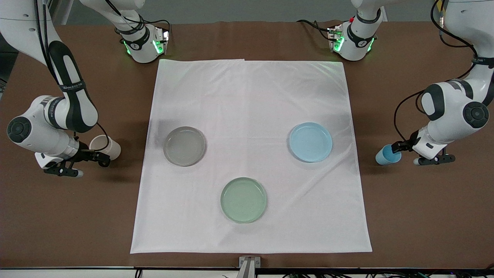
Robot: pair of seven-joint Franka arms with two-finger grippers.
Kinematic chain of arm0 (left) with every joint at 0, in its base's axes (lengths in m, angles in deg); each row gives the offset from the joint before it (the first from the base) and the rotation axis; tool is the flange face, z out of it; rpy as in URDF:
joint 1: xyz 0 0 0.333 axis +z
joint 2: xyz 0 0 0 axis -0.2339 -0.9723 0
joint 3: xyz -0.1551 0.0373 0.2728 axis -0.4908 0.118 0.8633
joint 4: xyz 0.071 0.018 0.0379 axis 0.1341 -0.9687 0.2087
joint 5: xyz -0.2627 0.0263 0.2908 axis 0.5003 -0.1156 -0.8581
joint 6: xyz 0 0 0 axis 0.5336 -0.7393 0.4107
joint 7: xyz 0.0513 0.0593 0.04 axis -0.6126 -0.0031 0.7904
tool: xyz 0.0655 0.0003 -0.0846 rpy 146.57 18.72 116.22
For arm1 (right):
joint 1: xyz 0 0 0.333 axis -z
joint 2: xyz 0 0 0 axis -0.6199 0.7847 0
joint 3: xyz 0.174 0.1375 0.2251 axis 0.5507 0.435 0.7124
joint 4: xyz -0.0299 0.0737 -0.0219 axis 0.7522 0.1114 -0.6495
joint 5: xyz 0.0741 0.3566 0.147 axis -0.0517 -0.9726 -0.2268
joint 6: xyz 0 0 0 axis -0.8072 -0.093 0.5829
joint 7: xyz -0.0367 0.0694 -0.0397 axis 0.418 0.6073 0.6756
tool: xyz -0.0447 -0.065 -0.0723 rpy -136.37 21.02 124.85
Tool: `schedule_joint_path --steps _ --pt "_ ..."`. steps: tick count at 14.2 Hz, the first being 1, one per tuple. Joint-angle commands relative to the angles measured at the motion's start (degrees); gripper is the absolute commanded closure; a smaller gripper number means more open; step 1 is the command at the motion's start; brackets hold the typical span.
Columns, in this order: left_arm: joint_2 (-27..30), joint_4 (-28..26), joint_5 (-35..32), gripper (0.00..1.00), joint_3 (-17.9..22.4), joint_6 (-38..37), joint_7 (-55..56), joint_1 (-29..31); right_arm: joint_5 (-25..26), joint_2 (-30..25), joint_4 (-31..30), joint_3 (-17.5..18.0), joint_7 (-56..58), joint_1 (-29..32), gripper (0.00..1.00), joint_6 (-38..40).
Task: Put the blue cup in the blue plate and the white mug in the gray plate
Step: 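Grasp the white mug with the right gripper while the left gripper grasps the cup, then carry the mug over the gray plate while the left gripper carries the cup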
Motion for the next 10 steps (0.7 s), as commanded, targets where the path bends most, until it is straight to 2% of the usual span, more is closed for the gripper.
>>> schedule_joint_path --steps 1,4,6,7,10 --pt "-0.8 0.6 -0.7 0.68 -0.3 0.3 -0.6 0.3 -0.6 0.5 -0.7 0.5 0.0 0.4 0.1 -1.1" --pt "-1.2 0.8 -0.6 0.99 -0.5 0.9 -0.6 0.3 -0.6 1.1 -0.7 0.5 0.1 0.4 0.24 -1.0" --pt "-0.6 1.1 -0.6 1.0 -0.7 1.0 -0.6 0.1 -0.6 1.3 -0.7 0.5 0.1 0.4 0.35 -1.0" --pt "-0.2 1.2 -0.5 1.0 -0.9 0.8 -0.6 0.1 -0.6 1.5 -0.7 0.5 0.1 0.5 0.46 -0.9" --pt "3.8 1.2 0.1 1.0 -4.6 -1.8 3.2 0.1 -0.6 1.5 -0.6 0.5 0.0 0.7 0.87 -0.9"
